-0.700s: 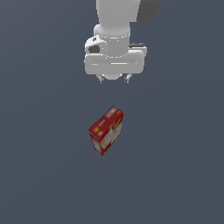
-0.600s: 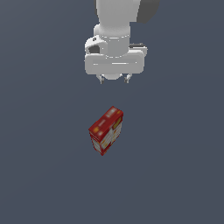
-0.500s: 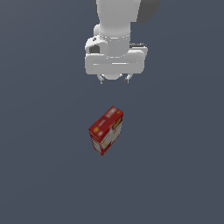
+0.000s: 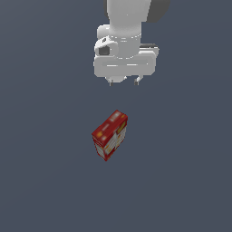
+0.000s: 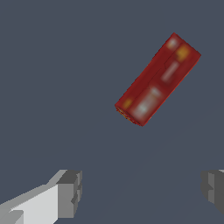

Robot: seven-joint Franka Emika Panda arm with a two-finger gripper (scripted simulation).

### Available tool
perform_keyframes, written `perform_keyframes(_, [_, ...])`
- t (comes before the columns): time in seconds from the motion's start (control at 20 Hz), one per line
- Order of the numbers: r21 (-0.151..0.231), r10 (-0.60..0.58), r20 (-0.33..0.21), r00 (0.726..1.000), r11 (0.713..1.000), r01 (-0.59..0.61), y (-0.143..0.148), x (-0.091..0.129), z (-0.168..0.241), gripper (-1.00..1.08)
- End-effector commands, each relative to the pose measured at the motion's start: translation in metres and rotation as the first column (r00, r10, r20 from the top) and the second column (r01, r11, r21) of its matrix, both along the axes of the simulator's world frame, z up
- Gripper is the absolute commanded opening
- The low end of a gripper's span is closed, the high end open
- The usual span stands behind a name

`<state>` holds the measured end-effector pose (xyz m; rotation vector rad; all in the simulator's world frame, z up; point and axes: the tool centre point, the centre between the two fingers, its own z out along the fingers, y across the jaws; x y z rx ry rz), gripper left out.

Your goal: Pick up the object and move it to a goal position.

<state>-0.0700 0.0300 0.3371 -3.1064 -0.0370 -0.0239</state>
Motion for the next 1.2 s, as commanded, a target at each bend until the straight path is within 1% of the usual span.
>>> perform_keyframes(0.0, [0.0, -0.004, 0.0, 1.0, 1.0, 0.004, 0.0, 0.0, 0.0, 1.0])
perform_keyframes(0.35, [0.002, -0.062, -0.004, 0.998, 0.998, 0.062, -0.004, 0.01, -0.007, 1.0])
perform_keyframes(0.55, [0.003, -0.129, -0.008, 0.992, 0.992, 0.129, -0.009, 0.022, -0.015, 1.0])
perform_keyframes(0.7, [0.003, -0.195, -0.012, 0.981, 0.981, 0.195, -0.014, 0.032, -0.023, 1.0])
perform_keyframes(0.9, [-0.001, -0.302, -0.017, 0.953, 0.953, 0.302, -0.022, 0.05, -0.037, 1.0])
perform_keyframes(1.15, [-0.011, -0.439, -0.021, 0.898, 0.899, 0.439, -0.034, 0.072, -0.059, 1.0])
